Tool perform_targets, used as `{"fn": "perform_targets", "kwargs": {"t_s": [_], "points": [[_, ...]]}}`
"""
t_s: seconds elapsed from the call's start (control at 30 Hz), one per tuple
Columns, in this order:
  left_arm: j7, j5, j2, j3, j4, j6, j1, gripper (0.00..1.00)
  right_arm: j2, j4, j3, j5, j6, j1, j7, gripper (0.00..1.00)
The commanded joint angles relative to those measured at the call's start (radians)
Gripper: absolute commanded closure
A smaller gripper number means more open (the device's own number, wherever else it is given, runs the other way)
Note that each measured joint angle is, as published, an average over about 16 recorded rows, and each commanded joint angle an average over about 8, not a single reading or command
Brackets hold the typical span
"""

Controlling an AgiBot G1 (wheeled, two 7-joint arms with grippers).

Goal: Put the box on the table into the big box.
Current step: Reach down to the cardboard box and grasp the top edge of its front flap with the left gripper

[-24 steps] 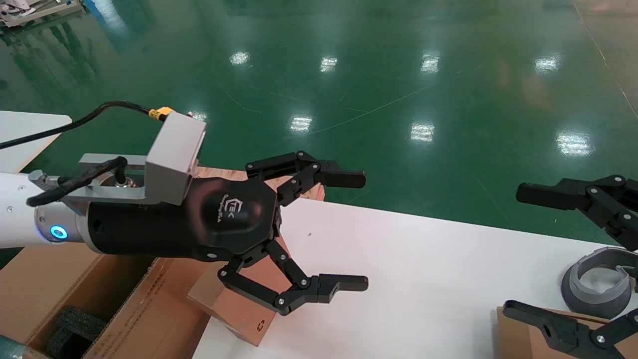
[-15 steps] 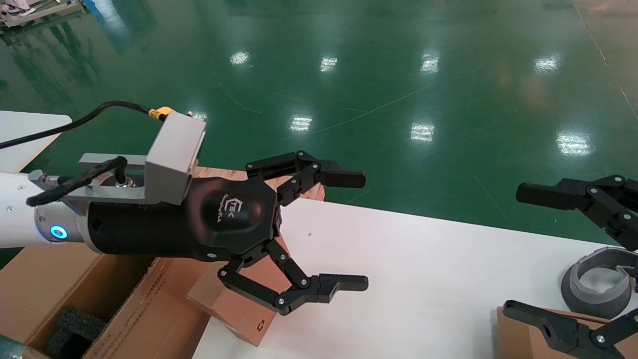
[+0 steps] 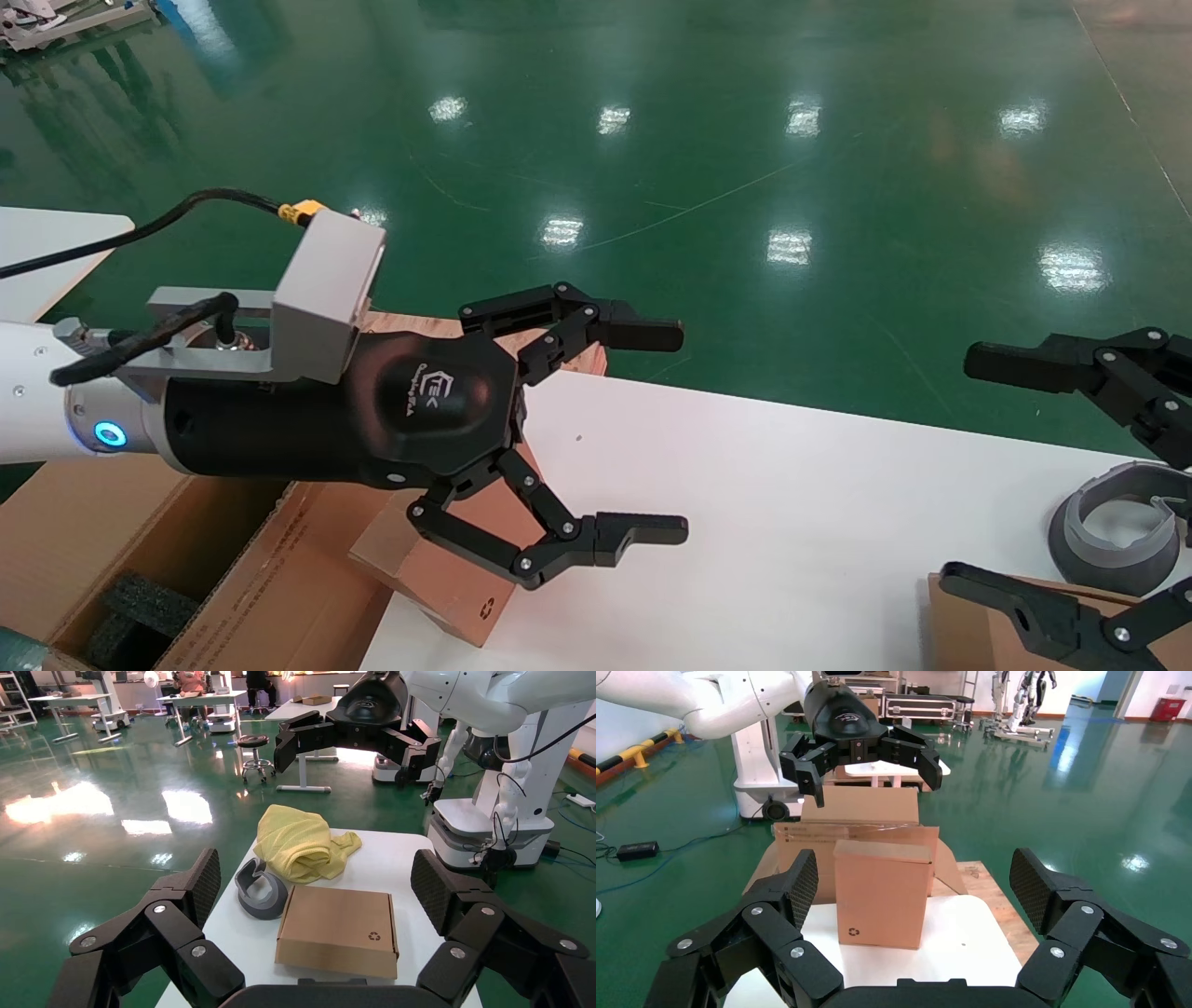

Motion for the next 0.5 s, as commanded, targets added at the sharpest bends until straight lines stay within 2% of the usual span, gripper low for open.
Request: {"fn": "perform_targets", "kwargs": {"t_s": [0.03,0.27,0.5], "points": [[0.0,0.0,0.0,0.0,0.0,0.0,0.0,0.0,0.0,0.0,0.0,0.0,0.0,0.0,0.0,0.0],[-0.003,0.021,-0.005,0.005,0.0,-0.008,-0.003,0.0,0.0,0.0,0.0,0.0,0.0,0.0,0.0,0.0],[-0.033,0.129,-0.034,0.047,-0.007,-0.053,-0.037,0.0,0.0,0.0,0.0,0.0,0.0,0.0,0.0,0.0]]}}
